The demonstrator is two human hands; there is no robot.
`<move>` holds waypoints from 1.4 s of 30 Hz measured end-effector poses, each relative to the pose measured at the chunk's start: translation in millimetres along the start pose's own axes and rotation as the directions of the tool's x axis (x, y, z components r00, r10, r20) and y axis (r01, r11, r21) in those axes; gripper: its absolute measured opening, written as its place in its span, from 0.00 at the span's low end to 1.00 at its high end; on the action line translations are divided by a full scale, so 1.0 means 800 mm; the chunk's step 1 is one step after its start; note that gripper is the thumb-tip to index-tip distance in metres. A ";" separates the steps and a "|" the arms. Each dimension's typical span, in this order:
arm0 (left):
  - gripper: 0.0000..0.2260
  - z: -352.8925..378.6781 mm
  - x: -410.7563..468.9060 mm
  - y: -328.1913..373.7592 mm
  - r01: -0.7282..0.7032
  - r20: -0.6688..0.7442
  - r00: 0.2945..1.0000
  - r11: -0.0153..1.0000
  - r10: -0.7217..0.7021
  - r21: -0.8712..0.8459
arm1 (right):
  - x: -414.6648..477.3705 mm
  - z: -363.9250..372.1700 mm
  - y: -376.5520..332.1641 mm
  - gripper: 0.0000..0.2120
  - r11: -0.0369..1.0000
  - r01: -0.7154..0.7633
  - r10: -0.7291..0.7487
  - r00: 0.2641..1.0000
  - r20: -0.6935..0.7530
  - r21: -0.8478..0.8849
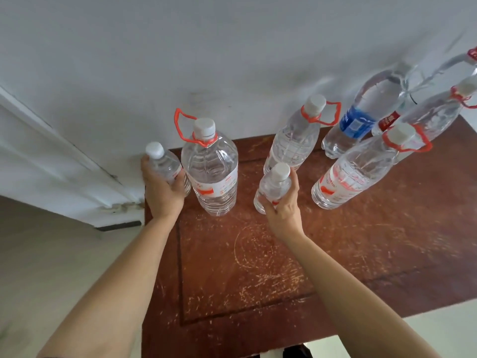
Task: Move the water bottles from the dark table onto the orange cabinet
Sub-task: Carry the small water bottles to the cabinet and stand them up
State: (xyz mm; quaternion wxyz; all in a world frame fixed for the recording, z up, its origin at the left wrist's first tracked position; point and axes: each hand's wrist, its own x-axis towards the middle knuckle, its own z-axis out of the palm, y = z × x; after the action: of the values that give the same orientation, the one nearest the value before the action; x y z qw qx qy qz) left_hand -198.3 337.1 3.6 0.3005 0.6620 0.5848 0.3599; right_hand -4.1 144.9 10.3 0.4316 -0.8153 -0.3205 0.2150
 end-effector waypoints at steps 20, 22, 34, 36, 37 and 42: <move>0.37 -0.060 -0.422 0.046 0.225 -0.263 0.944 0.971 -0.198 0.076 | -0.146 -0.123 0.093 0.44 0.957 0.288 -0.278 0.852 0.444 0.047; 0.37 -0.064 -0.467 0.059 0.241 -0.281 0.937 0.966 -0.207 0.094 | -0.162 -0.140 0.097 0.45 0.944 0.325 -0.308 0.817 0.487 0.052; 0.33 -0.271 -0.697 0.097 0.547 -0.610 0.749 0.762 -0.259 0.348 | -0.334 -0.119 -0.004 0.40 0.593 0.734 -0.742 0.339 0.578 0.331; 0.33 -0.319 -0.749 0.104 0.609 -0.685 0.690 0.698 -0.232 0.377 | -0.388 -0.102 -0.031 0.41 0.511 0.754 -0.789 0.221 0.573 0.413; 0.32 -0.345 -0.781 0.108 0.648 -0.723 0.653 0.661 -0.226 0.379 | -0.423 -0.094 -0.041 0.41 0.451 0.771 -0.807 0.138 0.574 0.450; 0.34 -0.463 -1.001 0.113 0.826 -0.875 0.473 0.401 -0.108 0.397 | -0.658 -0.077 -0.083 0.42 0.080 0.812 -0.831 -0.266 0.488 0.579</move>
State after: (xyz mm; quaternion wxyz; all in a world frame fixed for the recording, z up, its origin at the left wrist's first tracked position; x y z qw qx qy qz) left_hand -499.8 -477.1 185.1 -0.1954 0.2883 0.9209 0.1749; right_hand -357.2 -234.3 138.0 0.2836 -0.1820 -0.9240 0.1807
